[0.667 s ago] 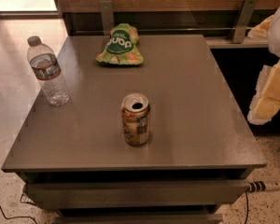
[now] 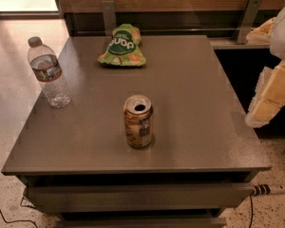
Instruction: Move orange can near green rice chip bag
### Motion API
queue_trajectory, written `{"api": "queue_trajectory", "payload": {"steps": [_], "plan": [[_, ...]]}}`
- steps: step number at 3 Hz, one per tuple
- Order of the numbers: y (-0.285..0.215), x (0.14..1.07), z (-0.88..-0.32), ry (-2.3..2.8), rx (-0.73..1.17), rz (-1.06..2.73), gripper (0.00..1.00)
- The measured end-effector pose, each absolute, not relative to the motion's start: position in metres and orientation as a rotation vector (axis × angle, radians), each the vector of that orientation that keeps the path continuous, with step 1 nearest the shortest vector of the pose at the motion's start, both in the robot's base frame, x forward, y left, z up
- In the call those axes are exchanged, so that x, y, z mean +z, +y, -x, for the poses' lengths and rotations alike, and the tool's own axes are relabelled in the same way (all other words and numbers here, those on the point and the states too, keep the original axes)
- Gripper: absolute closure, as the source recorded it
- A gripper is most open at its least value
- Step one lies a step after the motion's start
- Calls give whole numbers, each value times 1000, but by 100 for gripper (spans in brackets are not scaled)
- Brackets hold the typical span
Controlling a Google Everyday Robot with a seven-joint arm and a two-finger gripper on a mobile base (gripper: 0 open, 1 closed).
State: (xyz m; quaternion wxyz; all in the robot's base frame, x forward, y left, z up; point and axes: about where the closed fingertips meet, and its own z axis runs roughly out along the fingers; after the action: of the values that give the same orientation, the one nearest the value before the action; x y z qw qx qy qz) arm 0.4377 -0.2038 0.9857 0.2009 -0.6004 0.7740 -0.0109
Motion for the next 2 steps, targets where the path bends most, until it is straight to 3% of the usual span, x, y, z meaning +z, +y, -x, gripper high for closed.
{"api": "queue_trajectory", "payload": {"steps": [2], "plan": [[-193,929,-442,1833,442,1494,0]]}}
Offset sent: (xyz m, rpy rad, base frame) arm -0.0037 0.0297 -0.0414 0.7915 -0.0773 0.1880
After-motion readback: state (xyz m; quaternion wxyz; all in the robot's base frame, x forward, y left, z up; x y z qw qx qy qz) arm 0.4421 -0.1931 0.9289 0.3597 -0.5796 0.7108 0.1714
